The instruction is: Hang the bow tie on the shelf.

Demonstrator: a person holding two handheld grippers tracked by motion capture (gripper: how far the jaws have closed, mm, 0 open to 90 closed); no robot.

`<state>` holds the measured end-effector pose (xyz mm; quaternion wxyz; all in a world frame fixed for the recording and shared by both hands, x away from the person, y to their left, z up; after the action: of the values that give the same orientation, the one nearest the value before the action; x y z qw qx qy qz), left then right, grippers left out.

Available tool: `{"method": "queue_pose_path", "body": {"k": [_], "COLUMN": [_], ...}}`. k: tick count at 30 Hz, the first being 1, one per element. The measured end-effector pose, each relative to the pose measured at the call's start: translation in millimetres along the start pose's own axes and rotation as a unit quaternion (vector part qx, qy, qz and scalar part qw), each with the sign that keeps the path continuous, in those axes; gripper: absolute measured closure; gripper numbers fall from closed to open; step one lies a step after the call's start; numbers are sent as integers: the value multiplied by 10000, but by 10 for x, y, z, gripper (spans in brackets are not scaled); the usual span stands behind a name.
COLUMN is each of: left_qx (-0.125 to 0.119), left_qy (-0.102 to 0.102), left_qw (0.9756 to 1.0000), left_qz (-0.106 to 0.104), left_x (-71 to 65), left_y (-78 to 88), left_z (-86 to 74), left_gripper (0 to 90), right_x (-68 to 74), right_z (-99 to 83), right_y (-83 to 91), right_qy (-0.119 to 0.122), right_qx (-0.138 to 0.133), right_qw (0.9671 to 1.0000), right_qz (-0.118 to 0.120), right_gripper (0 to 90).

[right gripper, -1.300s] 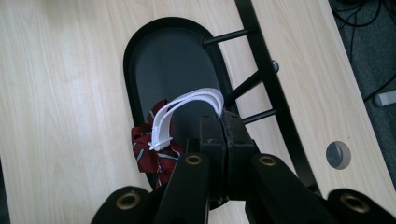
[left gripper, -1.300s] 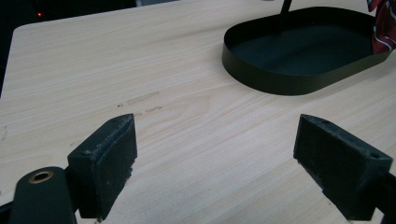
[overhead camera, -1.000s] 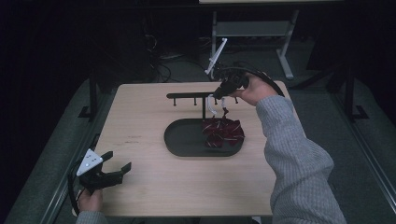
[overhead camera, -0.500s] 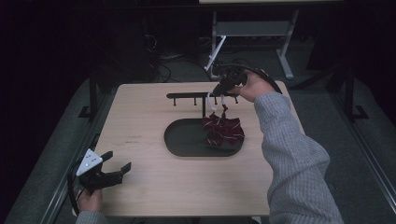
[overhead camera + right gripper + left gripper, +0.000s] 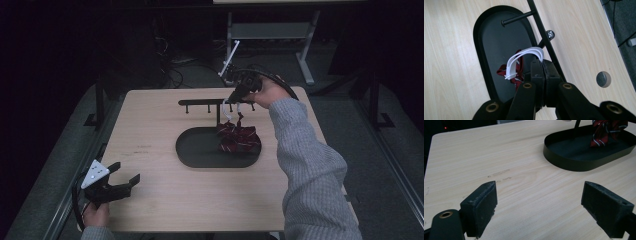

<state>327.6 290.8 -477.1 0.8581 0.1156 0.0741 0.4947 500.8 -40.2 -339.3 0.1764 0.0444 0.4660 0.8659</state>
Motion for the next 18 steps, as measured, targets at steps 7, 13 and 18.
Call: {"method": "queue_pose_path", "body": {"k": [7,13,18], "left_qx": [5,-26,-25], "left_qy": [0,26,23], "left_qw": [10000,10000,10000], "left_qz": [5,4,-1], "left_x": [-3,-4,-6], "left_y": [-1,-4,-3], "left_z": [-1,3,4], "left_gripper": [131,131,131], "right_x": [-48,-72,-82], "right_z": [-60,-102,-120], "right_y": [-35,-56,-75], "right_qy": [-63,-155,-197], "right_qx": [33,53,69], "right_qw": [10000,9999,9998], "right_qz": [-12,-16,-9], "right_gripper": [878,878,877]}}
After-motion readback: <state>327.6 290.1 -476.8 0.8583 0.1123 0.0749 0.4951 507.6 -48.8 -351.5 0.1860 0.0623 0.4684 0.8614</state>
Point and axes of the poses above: each handheld gripper's, and its own axes: y roughly backward along the jaws, z roughly out of its top, x roughly to its left, the point moved 10 cm from there along -y, roughly forward along the jaws, and after that the axes turned 11 degrees about -x, right-handed, at the moved point
